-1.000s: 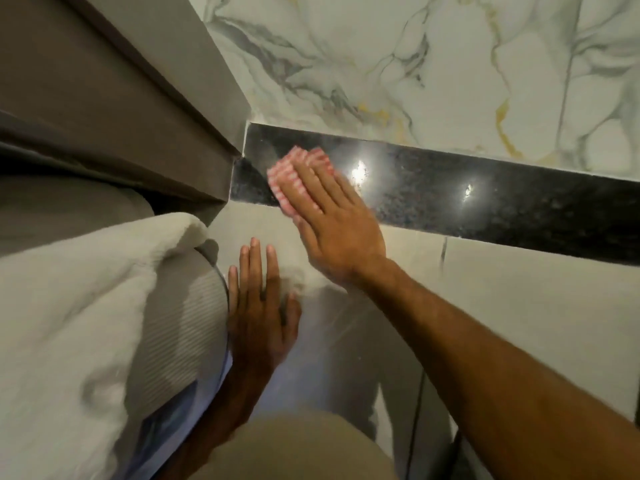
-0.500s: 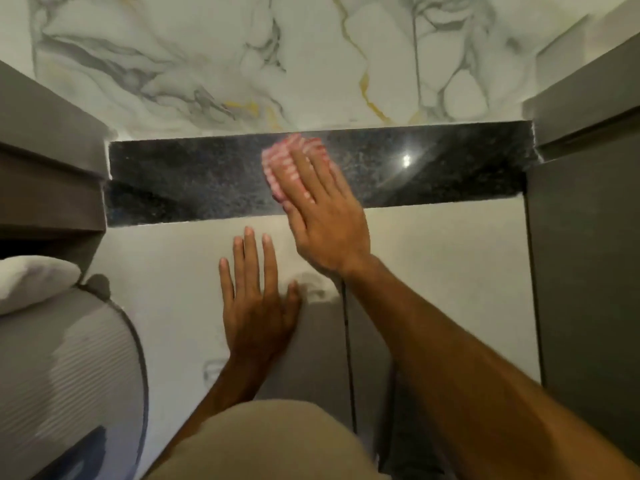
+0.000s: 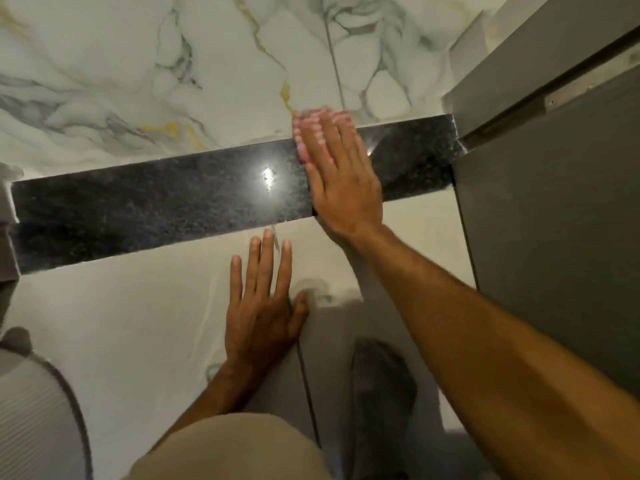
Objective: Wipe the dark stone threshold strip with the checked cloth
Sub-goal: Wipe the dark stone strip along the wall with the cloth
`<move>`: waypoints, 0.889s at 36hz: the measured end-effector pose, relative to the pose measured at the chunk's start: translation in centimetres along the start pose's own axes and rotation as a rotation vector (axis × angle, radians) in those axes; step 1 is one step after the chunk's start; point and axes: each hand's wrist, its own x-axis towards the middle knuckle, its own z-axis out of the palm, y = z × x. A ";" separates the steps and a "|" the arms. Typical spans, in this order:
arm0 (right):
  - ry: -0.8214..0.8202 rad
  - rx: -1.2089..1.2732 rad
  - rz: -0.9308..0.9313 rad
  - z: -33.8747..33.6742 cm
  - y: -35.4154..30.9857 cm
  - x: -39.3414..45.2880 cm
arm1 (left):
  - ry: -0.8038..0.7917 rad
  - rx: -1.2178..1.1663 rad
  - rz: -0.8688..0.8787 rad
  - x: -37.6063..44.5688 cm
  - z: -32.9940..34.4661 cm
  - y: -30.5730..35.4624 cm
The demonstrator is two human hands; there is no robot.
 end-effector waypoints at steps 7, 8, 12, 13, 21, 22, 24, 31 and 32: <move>-0.047 -0.001 0.036 -0.6 2.3 -7.0 | -0.012 -0.036 0.015 0.6 -0.5 0.4; -0.037 -0.002 0.145 -0.8 2.8 -5.7 | -0.011 -0.036 0.014 0.5 -0.4 0.3; 0.077 -0.019 0.579 -1.2 4.7 1.6 | 0.027 -0.014 0.023 0.6 0.5 0.1; 0.069 -0.011 0.590 -1.2 4.9 3.0 | 0.030 -0.015 0.020 0.6 0.7 0.1; -0.023 -0.007 0.158 0.1 2.7 -5.4 | -0.002 -0.026 0.030 0.4 0.4 0.1; -0.006 -0.012 0.210 0.1 3.0 -7.3 | -0.008 -0.027 0.027 0.4 0.3 0.1; 0.051 -0.044 0.334 0.1 3.8 -8.9 | 0.001 -0.034 0.017 0.6 0.0 0.2; 0.016 -0.026 0.413 -0.6 5.1 1.2 | 0.012 -0.044 0.007 0.5 0.3 0.2; -0.010 -0.025 0.372 -0.5 4.6 2.6 | 0.010 -0.046 -0.001 0.5 0.4 0.2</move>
